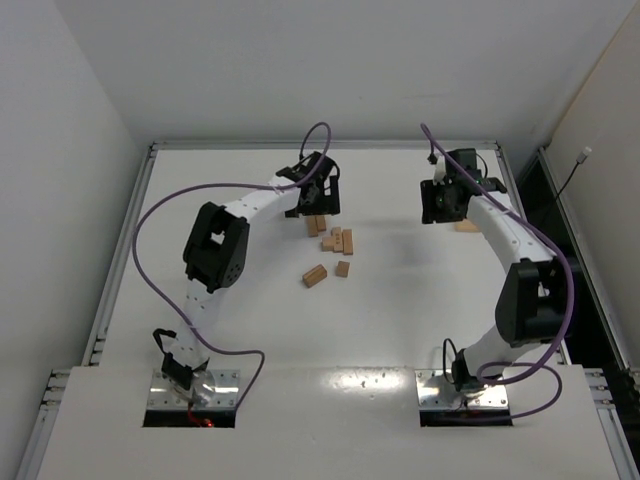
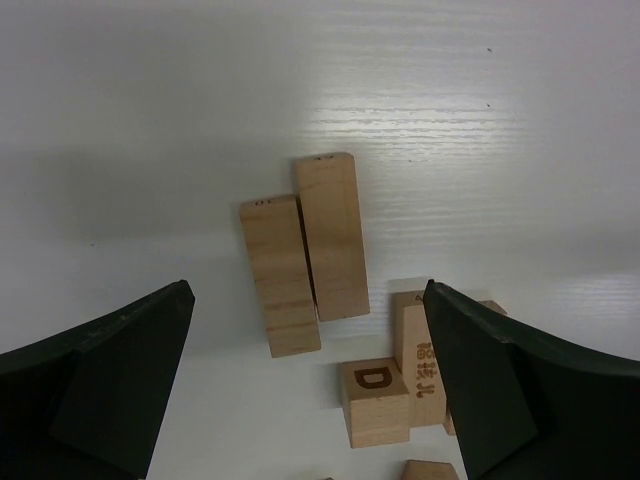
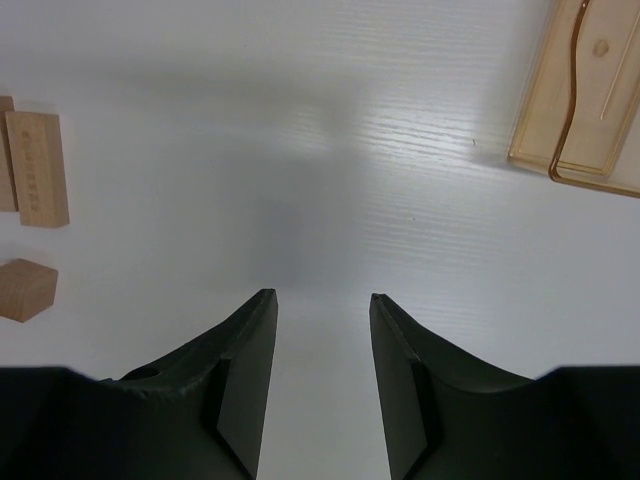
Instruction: Build the wood block tower
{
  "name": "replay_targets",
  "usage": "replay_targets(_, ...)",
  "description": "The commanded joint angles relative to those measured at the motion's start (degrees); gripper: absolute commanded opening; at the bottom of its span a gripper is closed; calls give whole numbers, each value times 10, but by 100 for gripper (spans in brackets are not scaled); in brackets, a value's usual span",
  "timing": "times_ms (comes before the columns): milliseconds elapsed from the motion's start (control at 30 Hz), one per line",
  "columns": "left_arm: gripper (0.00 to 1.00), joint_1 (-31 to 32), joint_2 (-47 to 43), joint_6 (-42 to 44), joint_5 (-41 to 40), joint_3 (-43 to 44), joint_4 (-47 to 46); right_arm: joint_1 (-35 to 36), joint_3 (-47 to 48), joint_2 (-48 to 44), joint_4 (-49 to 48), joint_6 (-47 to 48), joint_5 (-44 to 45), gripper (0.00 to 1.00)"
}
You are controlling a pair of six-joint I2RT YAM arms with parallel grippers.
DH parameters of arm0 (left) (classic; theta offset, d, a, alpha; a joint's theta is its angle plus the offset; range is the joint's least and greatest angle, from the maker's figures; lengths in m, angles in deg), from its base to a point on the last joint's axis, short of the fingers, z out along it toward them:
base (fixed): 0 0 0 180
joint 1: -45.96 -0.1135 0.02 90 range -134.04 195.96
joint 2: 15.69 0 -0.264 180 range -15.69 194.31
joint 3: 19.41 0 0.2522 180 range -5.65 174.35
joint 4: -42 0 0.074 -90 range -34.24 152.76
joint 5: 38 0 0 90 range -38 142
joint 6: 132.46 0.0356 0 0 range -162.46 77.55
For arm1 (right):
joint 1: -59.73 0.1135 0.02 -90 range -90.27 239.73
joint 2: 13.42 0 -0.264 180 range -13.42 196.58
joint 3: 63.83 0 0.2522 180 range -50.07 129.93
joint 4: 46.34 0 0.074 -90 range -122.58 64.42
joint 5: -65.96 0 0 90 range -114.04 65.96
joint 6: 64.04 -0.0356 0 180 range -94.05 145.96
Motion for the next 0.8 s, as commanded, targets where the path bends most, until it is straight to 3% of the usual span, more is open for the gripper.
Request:
replay_targets(0, 100, 9, 9, -26, -45, 7, 15, -8, -5, -21, -11, -14, -18, 39)
replay_targets(200, 99, 15, 32, -39, -57, 2, 21, -13, -10, -26, -11, -25, -29, 39)
replay_targets(333, 85, 15, 45, -51, -52, 2, 21, -18, -10, -26, -11, -25, -39, 39)
replay_targets(500, 77, 15, 70, -56, -32, 14, 21, -25, -16, -26, -11, -30, -39, 39)
replay_targets(633, 61, 10, 82, -56, -27, 20, 21, -25, -21, -26, -5, -30, -39, 39)
replay_targets(733, 41, 10, 75, -56, -15, 4, 21, -30, -21, -21, -5, -30, -45, 39)
replay_targets(767, 26, 10, 68, -62, -15, -6, 16, -30, -21, -21, -5, -30, -45, 39)
